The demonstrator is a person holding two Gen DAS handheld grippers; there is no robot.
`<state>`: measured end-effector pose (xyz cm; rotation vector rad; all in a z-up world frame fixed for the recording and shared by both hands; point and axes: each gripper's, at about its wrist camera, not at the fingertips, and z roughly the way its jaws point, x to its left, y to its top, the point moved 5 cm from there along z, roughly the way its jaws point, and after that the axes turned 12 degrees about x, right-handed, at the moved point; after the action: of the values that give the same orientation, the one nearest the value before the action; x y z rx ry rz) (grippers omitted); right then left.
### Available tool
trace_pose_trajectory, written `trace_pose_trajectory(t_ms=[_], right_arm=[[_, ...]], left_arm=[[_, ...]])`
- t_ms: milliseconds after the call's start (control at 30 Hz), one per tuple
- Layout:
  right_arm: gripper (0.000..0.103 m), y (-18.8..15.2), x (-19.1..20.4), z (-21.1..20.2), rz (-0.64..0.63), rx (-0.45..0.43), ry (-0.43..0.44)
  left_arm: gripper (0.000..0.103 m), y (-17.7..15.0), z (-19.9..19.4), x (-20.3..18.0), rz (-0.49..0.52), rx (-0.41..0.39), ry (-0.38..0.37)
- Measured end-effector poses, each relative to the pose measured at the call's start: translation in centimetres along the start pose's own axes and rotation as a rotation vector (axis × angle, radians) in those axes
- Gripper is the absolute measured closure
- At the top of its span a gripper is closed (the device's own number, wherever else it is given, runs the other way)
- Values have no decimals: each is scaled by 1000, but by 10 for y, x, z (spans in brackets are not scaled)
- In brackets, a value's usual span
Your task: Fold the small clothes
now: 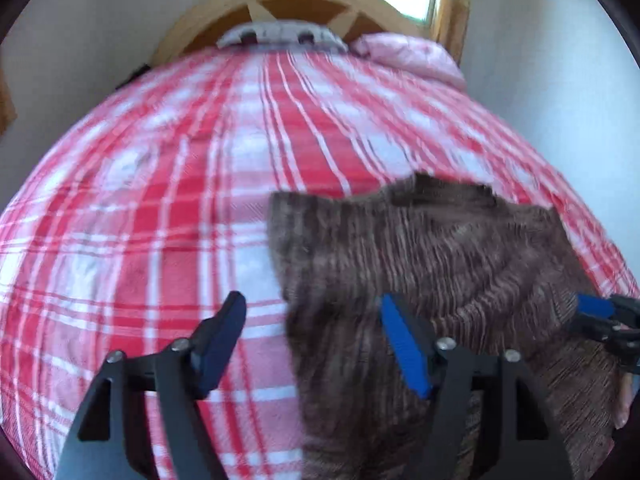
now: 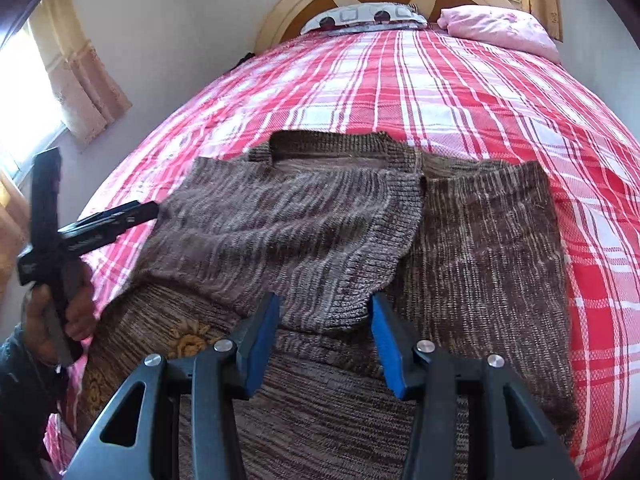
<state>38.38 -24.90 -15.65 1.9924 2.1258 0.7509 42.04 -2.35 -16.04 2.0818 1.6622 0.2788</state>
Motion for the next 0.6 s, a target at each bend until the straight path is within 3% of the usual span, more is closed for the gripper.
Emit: trace_pose_trajectory(t_ms=[67, 133, 233, 333, 367, 433, 533, 600], right_arm=[[55, 0, 2, -5, -8, -16, 4], [55, -1, 3, -8, -15, -22, 1], [55, -3, 3, -7, -23, -19, -8], [55, -5, 1, -8, -21, -24, -7], [55, -5, 0, -7, -19, -23, -5], [55, -5, -1, -4, -15, -20, -4], [55, -3, 6, 0, -24, -15, 4], [55, -1, 16, 2, -46, -17, 3]], left_arm=[[86, 0, 14, -6, 21, 59, -11], [92, 0, 9, -5, 25, 43, -12], [93, -4, -7, 18, -17, 3, -36], [97, -11, 3, 40, -52, 30, 3], [97, -11, 4, 44, -68, 24, -16], [96, -10, 3, 40, -61, 24, -23], [95, -12, 4, 30, -23, 27, 39], [90, -15, -3, 30, -17, 9, 53]])
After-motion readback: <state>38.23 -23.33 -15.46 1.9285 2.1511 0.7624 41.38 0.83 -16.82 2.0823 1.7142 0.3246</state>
